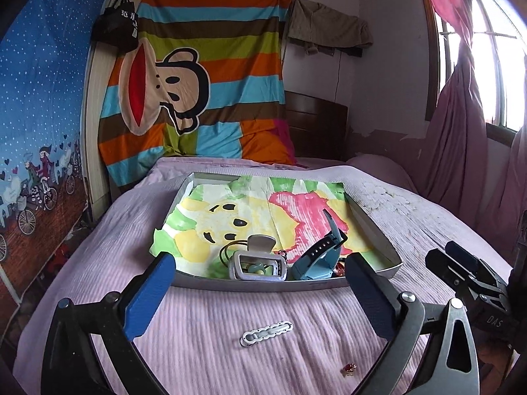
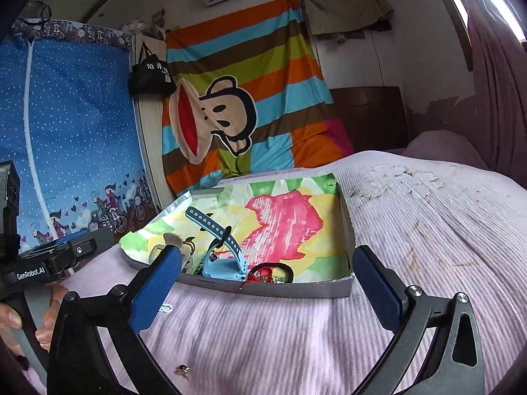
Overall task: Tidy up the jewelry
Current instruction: 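Withdraw both open tools from the tray back over the bed, then reach the right tool to the other gold earring while left tool reaches white chain piece, then close the right tool on the gold earring while left tool grasps the white chain piece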
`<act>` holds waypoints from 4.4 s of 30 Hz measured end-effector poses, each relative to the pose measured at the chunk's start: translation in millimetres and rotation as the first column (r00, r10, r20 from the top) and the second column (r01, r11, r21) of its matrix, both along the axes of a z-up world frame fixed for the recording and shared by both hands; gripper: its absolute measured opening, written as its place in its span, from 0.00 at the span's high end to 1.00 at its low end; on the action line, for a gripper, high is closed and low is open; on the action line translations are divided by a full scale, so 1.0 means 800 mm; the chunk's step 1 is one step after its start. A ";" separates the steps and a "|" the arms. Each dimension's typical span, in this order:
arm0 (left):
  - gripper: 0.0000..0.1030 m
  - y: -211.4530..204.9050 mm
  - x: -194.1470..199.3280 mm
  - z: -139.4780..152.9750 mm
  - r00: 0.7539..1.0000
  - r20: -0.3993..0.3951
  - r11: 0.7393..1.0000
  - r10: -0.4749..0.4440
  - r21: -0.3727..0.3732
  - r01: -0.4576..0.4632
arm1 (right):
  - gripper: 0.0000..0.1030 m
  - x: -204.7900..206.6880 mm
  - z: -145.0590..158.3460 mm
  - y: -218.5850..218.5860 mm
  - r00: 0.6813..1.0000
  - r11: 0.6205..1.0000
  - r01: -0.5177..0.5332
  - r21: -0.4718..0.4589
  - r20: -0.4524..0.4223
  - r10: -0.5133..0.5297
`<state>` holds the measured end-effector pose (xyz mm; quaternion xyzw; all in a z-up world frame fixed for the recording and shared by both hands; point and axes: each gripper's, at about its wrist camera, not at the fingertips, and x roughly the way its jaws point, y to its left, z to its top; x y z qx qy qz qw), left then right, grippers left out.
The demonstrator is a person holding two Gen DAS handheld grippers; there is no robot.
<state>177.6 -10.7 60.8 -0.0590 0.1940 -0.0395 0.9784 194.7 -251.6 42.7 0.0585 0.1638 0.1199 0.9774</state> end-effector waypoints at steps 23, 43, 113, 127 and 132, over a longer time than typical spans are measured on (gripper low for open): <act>0.00 0.012 -0.074 -0.014 0.996 0.083 0.988 0.028 0.148 -0.040 | 0.01 -0.099 0.006 0.024 0.994 0.997 0.001 -0.076 0.111 0.008; 0.00 0.043 -0.061 -0.050 0.993 -0.106 0.996 0.051 0.080 -0.042 | 0.01 -0.097 -0.027 0.053 0.998 0.988 -0.066 -0.140 -0.005 0.066; 0.84 -0.015 0.030 -0.101 0.920 -0.336 0.964 -0.202 0.100 0.248 | 0.88 -0.036 -0.105 0.096 0.927 0.956 -0.222 -0.194 -0.345 0.145; 0.84 -0.021 -0.002 -0.103 0.918 -0.311 0.956 -0.247 0.073 0.283 | 0.88 -0.038 -0.102 0.089 0.936 0.963 -0.210 -0.171 -0.321 0.147; 0.84 -0.018 -0.006 -0.102 0.920 -0.298 0.957 -0.256 0.056 0.285 | 0.88 -0.041 -0.097 0.085 0.944 0.966 -0.203 -0.163 -0.297 0.148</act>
